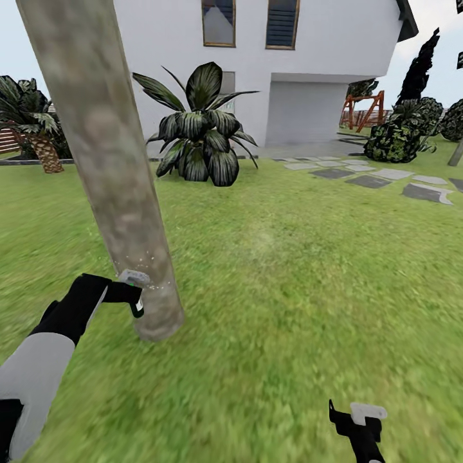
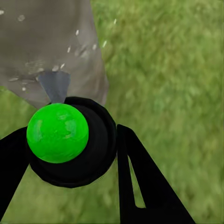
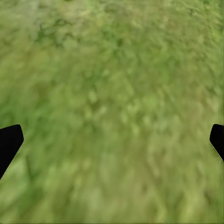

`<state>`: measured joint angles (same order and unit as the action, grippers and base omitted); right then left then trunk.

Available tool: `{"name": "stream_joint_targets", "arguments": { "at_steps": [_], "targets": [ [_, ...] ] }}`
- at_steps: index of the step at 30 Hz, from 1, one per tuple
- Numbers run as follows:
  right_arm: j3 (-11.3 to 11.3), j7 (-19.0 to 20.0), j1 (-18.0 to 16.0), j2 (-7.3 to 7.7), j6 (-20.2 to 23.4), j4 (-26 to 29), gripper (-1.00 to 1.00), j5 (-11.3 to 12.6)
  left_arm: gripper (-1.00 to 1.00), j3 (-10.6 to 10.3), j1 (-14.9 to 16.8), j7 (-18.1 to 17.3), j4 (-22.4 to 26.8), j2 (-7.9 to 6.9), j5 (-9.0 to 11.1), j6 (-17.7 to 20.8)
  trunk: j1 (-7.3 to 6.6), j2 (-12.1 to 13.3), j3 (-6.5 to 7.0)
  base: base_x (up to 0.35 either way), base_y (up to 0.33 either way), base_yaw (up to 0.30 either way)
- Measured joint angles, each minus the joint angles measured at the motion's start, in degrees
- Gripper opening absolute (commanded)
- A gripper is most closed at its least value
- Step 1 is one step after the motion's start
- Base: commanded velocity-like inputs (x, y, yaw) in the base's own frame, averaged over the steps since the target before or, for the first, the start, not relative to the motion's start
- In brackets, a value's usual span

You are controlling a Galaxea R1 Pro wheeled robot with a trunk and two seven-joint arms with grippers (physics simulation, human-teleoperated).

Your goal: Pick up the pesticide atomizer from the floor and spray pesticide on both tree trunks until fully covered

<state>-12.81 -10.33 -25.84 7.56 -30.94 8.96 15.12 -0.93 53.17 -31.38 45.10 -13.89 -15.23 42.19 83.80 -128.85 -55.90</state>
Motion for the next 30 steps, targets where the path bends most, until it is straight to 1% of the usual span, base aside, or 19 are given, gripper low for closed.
{"name": "stream_joint_targets", "arguments": {
  "at_steps": [8, 11, 13, 15, 23, 26, 30],
  "targets": [
    [0.0, 0.0, 0.0, 0.0, 0.0, 0.0, 1.0, 0.0, -1.0, 0.0, 0.0, 0.0, 0.2, 0.0, -0.1, 0.0, 0.0, 0.0, 0.0, 0.023, -0.267, 0.0],
    [0.0, 0.0, 0.0, 0.0, 0.0, 0.0, 1.0, 0.0, -1.0, 0.0, 0.0, 0.0, 1.1, 0.0, -0.1, 0.0, 0.0, 0.0, 0.0, 0.0, -0.274, 0.0],
    [0.0, 0.0, 0.0, 0.0, 0.0, 0.0, 1.0, 0.0, -1.0, 0.0, 0.0, 0.0, 1.3, 0.0, -0.1, 0.7, 0.0, 0.0, 0.0, 0.015, -0.274, 0.0],
    [0.0, 0.0, 0.0, 0.0, 0.0, 0.0, 1.0, 0.0, -1.0, 0.0, 0.0, 0.1, 1.3, 0.0, -0.1, 1.4, 0.0, 0.0, 0.0, 0.071, -0.274, 0.0],
    [0.0, 0.0, 0.0, 0.0, 0.0, 0.0, 1.0, 0.0, -1.0, 0.3, -0.1, 0.3, 1.2, -0.13, -0.2, 1.5, 0.0, 0.0, 0.0, 0.118, -0.274, 0.013],
    [0.0, 0.0, 0.0, -0.05, 0.0, 0.0, 1.0, 0.0, -1.0, 0.4, -0.5, 0.4, 1.2, -1.2, -0.4, 1.5, 0.0, 0.0, 0.0, 0.157, -0.258, 0.22],
    [0.0, 0.0, 0.0, -0.09, 0.0, 0.0, 1.0, 0.0, -1.0, 0.5, -0.8, 0.5, 0.9, -1.73, -0.2, 1.6, 0.0, 0.0, 0.0, 0.166, -0.251, 0.272]
  ]
}}
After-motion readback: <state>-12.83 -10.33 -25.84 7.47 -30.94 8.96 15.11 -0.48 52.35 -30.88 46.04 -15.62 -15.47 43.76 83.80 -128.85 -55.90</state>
